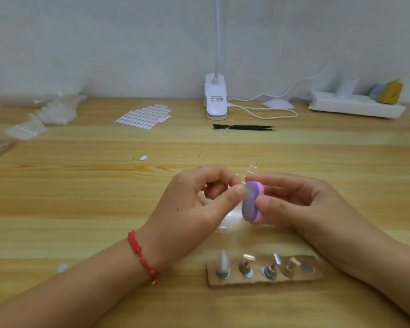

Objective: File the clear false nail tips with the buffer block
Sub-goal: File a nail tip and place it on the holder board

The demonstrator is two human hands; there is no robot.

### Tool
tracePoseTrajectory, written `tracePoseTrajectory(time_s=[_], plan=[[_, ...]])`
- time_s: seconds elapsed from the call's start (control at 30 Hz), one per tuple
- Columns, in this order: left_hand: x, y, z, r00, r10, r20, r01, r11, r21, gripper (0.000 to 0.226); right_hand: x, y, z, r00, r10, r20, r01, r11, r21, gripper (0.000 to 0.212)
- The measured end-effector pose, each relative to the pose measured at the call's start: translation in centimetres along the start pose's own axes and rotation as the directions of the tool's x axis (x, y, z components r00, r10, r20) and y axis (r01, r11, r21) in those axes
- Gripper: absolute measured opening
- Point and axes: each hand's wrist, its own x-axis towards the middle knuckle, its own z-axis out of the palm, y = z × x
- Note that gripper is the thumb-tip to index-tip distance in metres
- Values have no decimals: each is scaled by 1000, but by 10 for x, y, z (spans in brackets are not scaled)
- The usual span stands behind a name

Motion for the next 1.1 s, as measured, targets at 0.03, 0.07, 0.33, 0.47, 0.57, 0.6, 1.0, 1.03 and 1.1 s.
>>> tracePoseTrajectory(time_s=[0.03, 0.07, 0.33, 0.47, 0.57, 0.6, 1.0, 1.03, 1.1], plan=[[0, 0, 0, 1000, 0, 4, 0, 1000, 3, 11, 0, 0, 0, 1000, -1, 2, 1, 1000, -8, 41], [1, 0, 0, 1000, 7, 29, -8, 1000, 16, 11, 2, 1, -1, 1000, -12, -23, 12, 999, 32, 42], [1, -2, -1, 999, 23, 48, -25, 999, 33, 16, 2, 1, 0, 999, -2, -35, 5, 996, 89, 40], [0, -3, 2, 996, -2, 93, -1, 1000, 28, 18, 3, -1, -1, 997, 10, -75, 2, 986, 164, 37], [2, -2, -1, 995, -64, 74, 70, 995, -76, 14, 2, -3, 0, 1000, 23, -11, -22, 995, 98, 36], [2, -2, -2, 995, -83, 62, 89, 989, -115, 14, 1, -3, -1, 1000, 30, 4, -31, 997, 69, 38], [1, 0, -1, 999, -32, 6, 32, 998, -59, 12, 2, 0, -2, 1000, -18, 3, 17, 996, 89, 40], [1, 0, -1, 1000, -28, -12, 27, 998, -48, 14, 1, 0, -1, 999, -14, 33, 12, 999, 49, 43], [2, 0, -1, 1000, -12, -26, 11, 1000, -27, 15, 0, 0, -1, 999, -5, 33, 5, 1000, 21, 42]])
